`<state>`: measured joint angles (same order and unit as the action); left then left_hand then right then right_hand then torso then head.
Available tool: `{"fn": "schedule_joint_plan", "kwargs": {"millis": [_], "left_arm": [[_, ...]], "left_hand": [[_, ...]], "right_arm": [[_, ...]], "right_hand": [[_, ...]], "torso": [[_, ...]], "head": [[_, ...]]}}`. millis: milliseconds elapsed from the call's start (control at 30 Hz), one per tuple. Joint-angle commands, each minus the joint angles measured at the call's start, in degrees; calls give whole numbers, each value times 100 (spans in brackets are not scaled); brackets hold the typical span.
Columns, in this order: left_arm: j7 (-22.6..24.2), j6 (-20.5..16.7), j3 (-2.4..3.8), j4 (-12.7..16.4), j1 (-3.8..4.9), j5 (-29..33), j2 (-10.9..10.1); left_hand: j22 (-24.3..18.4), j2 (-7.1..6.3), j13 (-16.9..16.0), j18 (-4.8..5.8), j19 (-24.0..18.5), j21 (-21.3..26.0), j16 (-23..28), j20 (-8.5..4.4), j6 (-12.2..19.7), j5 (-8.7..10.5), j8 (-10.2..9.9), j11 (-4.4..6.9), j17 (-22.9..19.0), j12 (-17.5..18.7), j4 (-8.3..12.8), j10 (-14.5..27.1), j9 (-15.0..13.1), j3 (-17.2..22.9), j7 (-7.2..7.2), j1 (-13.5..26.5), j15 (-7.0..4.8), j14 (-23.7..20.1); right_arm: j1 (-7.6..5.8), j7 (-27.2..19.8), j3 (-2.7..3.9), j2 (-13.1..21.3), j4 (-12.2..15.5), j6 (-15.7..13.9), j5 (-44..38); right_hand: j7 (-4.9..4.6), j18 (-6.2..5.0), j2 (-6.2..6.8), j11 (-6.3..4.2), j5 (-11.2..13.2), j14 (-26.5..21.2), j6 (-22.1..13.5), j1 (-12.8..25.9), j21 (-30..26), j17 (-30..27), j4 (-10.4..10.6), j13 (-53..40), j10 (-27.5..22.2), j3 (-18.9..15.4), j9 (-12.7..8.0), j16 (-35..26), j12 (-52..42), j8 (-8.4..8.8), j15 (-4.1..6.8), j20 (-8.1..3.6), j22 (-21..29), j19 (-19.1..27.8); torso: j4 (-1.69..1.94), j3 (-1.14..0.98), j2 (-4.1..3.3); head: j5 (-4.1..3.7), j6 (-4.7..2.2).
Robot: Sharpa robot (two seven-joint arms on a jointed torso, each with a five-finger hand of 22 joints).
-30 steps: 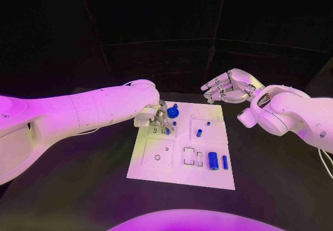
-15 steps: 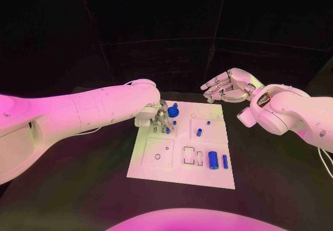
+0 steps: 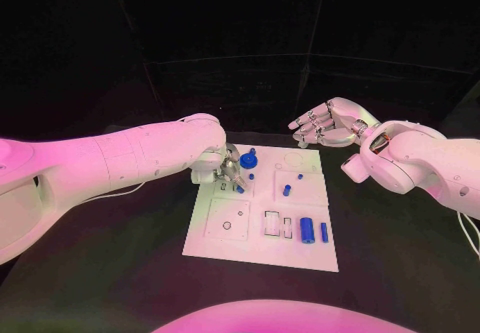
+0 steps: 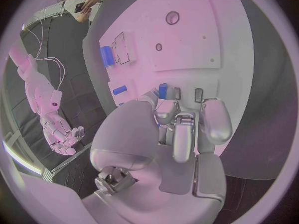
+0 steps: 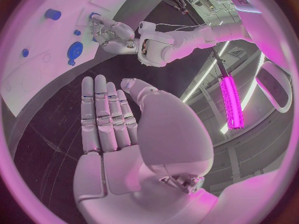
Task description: Assemble the parts on the task board
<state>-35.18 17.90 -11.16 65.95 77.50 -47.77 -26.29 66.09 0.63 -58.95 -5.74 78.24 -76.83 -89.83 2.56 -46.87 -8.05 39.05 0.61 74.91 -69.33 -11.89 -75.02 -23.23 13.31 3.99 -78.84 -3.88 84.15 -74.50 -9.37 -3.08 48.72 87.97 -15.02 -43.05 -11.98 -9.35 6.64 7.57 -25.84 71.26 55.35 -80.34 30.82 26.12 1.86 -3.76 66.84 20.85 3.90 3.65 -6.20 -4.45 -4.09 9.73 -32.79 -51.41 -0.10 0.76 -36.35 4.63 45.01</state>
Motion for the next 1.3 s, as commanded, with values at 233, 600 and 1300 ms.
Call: {"fn": "schedule_joint_plan", "kwargs": {"millis": [233, 600, 1300], "left_arm": [[255, -594, 2, 203, 6, 309, -180], [433, -1476, 0, 558, 9, 391, -494], [349, -2017, -111, 769, -179, -121, -693]], "left_hand": [[60, -461, -7, 87, -8, -28, -17, -13, 89, -75, 274, 1, 1509, 68, 1049, -99, -293, 2009, -5, 543, -7, 585], [141, -572, -55, 100, 33, -68, -17, -19, 121, -98, 427, 5, 1509, 52, 1211, -158, -447, 2457, -19, 813, -17, 585], [159, -601, -56, 103, 40, -76, -17, -20, 130, -93, 465, 6, 1509, 56, 1246, -165, -485, 2558, -19, 867, -18, 585]], "right_arm": [[-14, -42, 4, -14, -25, 51, -9], [-14, -43, 4, -5, -49, 50, -9], [-14, -46, 3, -2, -66, 52, -9]], "right_hand": [[-9, -77, -3, 21, 20, 56, 28, 74, 7, -36, -9, 8, -26, -27, -2, -1, -20, -26, -4, -10, -5, 44], [-9, -78, -7, 23, 37, 61, 22, 116, -8, -79, 2, 8, -32, -34, -3, 0, -22, -25, -8, -3, 2, 47], [-8, -80, -9, 22, 57, 65, 20, 140, -20, -110, 6, 8, -36, -39, -3, 1, -24, -25, -9, 2, 10, 46]], "torso": [[10, -1, 0], [9, -6, 3], [-3, 3, -2]], "head": [[12, 15], [36, 12], [80, 40]]}}
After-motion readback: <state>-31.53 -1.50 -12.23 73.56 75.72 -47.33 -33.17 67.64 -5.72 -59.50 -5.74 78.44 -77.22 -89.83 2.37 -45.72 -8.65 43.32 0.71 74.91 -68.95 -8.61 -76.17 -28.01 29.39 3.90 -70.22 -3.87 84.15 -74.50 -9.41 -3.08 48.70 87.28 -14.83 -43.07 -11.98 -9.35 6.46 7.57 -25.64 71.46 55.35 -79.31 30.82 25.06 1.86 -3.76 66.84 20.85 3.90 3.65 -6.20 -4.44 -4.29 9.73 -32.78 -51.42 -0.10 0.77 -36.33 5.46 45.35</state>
